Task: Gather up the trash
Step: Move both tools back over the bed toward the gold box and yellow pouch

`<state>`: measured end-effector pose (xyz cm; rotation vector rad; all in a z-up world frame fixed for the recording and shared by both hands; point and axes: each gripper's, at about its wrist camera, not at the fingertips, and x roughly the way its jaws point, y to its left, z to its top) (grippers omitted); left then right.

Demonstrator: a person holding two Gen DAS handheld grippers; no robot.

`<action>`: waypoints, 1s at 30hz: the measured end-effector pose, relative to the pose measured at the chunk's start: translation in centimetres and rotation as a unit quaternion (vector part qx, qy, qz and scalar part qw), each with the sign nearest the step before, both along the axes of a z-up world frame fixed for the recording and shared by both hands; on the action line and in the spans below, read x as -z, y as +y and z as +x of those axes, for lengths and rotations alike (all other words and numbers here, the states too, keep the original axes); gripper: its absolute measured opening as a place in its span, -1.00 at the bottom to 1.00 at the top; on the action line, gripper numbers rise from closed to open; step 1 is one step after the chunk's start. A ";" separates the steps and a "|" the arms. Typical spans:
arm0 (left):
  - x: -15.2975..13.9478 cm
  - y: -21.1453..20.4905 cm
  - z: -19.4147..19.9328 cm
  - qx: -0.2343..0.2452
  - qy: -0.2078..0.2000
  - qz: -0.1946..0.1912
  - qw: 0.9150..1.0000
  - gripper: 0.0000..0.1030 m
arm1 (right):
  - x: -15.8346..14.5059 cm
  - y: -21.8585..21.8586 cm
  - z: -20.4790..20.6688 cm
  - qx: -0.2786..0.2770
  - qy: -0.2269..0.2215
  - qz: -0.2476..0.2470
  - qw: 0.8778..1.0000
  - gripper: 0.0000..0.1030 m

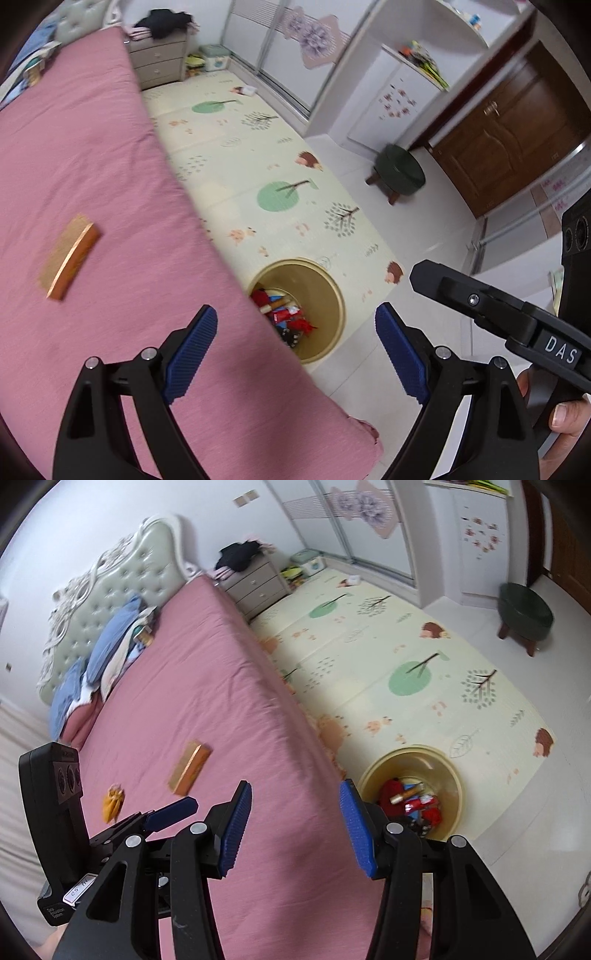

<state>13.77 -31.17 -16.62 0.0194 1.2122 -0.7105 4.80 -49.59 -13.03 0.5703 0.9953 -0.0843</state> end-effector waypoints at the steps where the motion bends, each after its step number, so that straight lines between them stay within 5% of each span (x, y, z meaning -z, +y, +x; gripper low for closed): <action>1: -0.1 1.2 0.1 -0.009 -0.003 0.001 1.000 0.69 | -0.1 0.8 0.2 -0.004 0.000 -0.001 1.000 -0.03; 10: 0.3 11.4 0.9 -0.089 -0.027 0.044 0.995 0.84 | 0.0 9.6 1.7 -0.057 -0.002 -0.007 0.998 0.29; 19: 1.3 21.9 2.1 -0.152 -0.031 0.045 0.987 0.87 | 1.4 18.5 3.3 -0.086 0.008 -0.014 0.996 0.39; 30: 3.3 30.1 6.4 -0.169 -0.057 0.047 0.983 0.89 | 4.1 25.9 6.9 -0.044 0.001 -0.024 0.999 0.53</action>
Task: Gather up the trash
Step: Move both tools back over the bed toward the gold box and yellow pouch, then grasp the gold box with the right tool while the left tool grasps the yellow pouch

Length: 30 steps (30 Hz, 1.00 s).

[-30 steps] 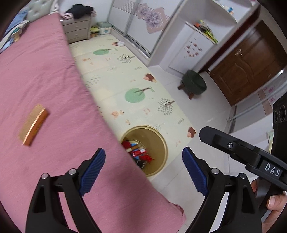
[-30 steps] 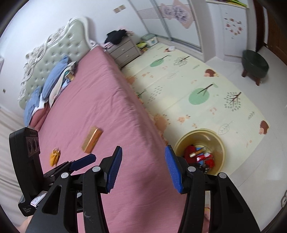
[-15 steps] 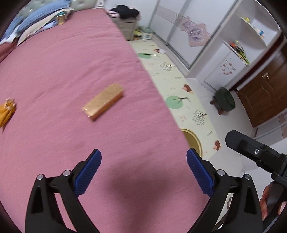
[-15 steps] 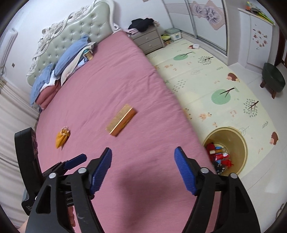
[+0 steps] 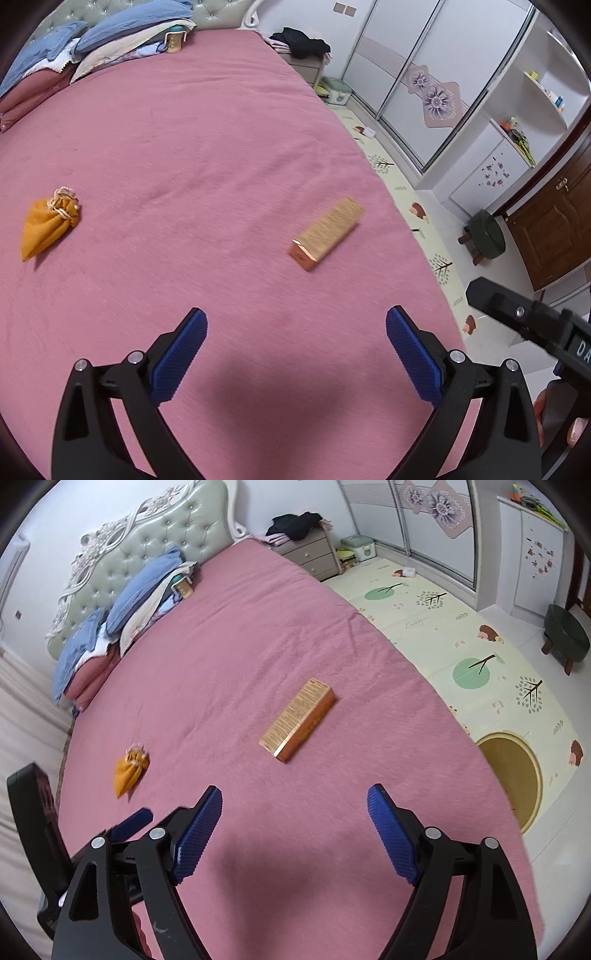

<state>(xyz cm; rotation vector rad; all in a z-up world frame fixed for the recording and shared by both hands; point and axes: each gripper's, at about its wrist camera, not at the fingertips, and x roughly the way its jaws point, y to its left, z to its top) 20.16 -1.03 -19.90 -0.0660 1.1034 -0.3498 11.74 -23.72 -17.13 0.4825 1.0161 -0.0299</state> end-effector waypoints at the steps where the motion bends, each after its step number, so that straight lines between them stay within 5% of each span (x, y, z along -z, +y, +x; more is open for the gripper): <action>1: 0.2 0.4 0.4 0.000 -0.003 0.003 1.000 0.89 | 0.4 0.4 0.6 0.005 0.000 0.001 1.000 0.54; 24: 9.1 4.4 11.6 -0.048 0.014 -0.003 0.999 0.89 | 14.5 4.1 15.4 0.058 0.087 -0.030 0.994 0.50; 30: 10.3 6.9 13.0 -0.081 0.019 -0.008 0.996 0.89 | 15.2 6.2 16.5 0.021 0.092 -0.050 0.994 -0.20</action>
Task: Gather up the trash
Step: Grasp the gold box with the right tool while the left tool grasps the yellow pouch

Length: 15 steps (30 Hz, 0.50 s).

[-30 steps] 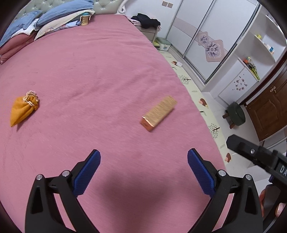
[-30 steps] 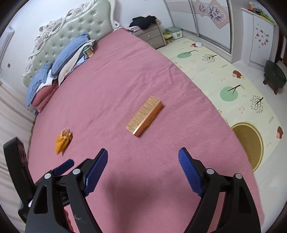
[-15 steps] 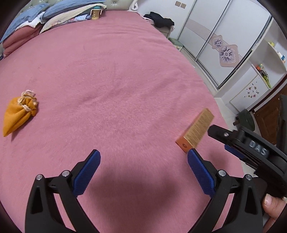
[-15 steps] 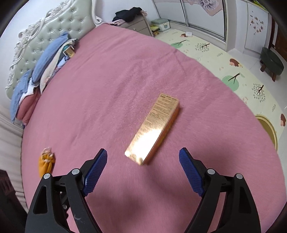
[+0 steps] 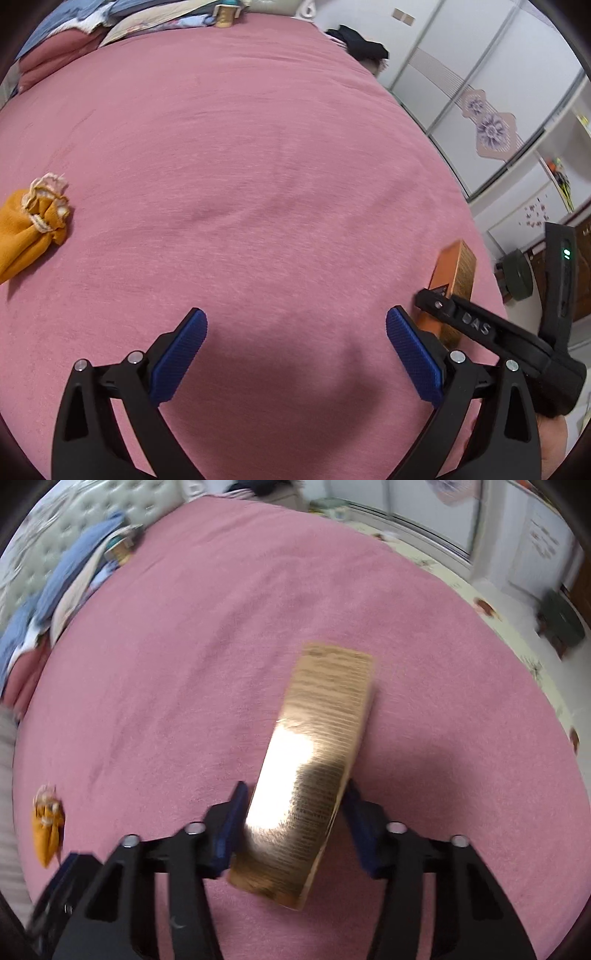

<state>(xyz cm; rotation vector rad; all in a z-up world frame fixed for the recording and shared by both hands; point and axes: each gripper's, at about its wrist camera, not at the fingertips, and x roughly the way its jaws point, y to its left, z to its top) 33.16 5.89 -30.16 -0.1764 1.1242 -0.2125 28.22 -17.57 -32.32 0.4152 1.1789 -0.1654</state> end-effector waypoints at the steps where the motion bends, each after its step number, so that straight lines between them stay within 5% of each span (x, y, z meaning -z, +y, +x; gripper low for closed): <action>1: 0.1 0.6 0.2 -0.008 0.000 0.001 1.000 0.89 | 0.0 0.4 0.2 -0.009 -0.002 0.004 1.000 -0.32; 9: 0.1 7.4 0.7 -0.099 -0.007 0.009 0.995 0.89 | -1.0 7.7 1.8 -0.130 -0.027 0.033 0.991 -0.33; 15: -0.1 14.8 0.8 -0.213 -0.011 -0.011 0.977 0.89 | -1.4 12.9 3.1 -0.193 -0.034 0.068 0.978 -0.33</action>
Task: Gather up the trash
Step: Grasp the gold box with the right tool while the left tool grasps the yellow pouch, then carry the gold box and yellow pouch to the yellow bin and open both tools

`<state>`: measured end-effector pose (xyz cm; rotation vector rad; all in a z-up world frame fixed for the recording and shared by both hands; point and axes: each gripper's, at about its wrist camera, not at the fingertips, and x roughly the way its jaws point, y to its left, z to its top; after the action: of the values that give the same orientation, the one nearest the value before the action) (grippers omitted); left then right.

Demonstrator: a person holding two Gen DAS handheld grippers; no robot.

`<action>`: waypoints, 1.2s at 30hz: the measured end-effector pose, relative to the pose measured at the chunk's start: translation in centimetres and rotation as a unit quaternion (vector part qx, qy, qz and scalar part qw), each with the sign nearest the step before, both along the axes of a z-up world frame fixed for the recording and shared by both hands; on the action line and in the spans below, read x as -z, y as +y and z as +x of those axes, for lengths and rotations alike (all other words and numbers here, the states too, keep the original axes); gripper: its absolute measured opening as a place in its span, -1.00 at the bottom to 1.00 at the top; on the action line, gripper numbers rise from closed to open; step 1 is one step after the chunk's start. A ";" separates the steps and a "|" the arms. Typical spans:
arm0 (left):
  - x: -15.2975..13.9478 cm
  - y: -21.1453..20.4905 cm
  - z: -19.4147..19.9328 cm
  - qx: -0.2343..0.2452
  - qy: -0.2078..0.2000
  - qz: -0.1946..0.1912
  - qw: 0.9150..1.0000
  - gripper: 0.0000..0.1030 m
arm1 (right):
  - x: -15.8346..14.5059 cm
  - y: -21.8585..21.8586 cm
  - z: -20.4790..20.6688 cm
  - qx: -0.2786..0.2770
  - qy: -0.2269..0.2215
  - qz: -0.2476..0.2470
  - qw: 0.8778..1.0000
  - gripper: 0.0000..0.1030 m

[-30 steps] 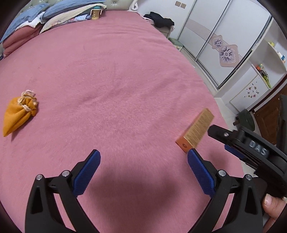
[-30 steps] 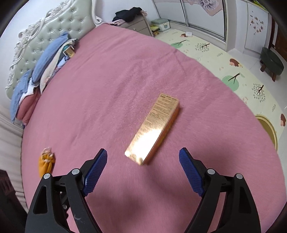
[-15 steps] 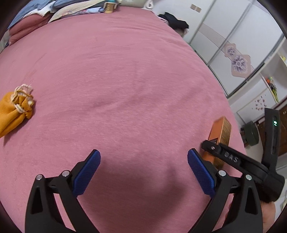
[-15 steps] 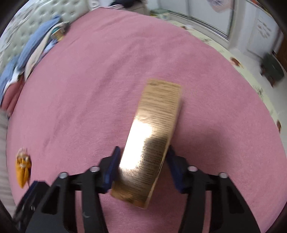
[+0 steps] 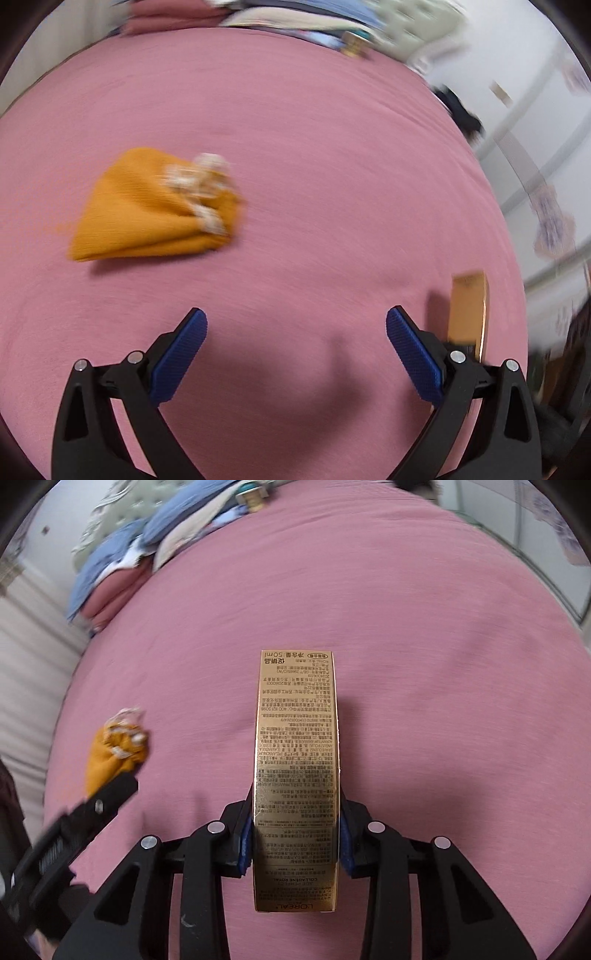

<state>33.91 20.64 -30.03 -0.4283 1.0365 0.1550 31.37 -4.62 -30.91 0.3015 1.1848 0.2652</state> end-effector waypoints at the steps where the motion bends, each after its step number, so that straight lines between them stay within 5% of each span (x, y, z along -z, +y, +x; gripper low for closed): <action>1: 0.1 1.8 -0.1 -0.036 -0.002 -0.014 0.999 0.89 | -0.2 0.6 0.1 -0.007 -0.002 0.004 1.000 -0.33; 8: 2.2 8.7 -0.1 -0.193 -0.016 -0.106 0.975 0.90 | -1.0 4.0 0.4 -0.043 -0.004 0.026 0.999 -0.33; 15: 2.3 12.3 2.7 -0.232 -0.023 -0.089 0.968 0.84 | -1.4 5.0 0.3 -0.071 -0.006 0.028 0.997 -0.32; 19: 3.2 13.1 4.7 -0.233 0.016 -0.068 0.970 -0.01 | -1.1 4.8 0.4 -0.075 -0.002 0.028 0.997 -0.32; 23: 3.3 13.4 4.7 -0.229 0.027 -0.052 0.972 -0.40 | -0.8 4.2 0.5 -0.067 0.006 0.032 0.997 -0.32; 36: 0.3 7.3 -0.6 -0.088 -0.004 -0.055 0.995 -0.61 | -3.6 2.9 -1.9 -0.081 -0.003 0.033 0.996 -0.32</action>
<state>33.33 27.92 -30.31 -0.6200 1.0028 0.2540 29.45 -1.73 -27.29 0.2623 1.1981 0.4460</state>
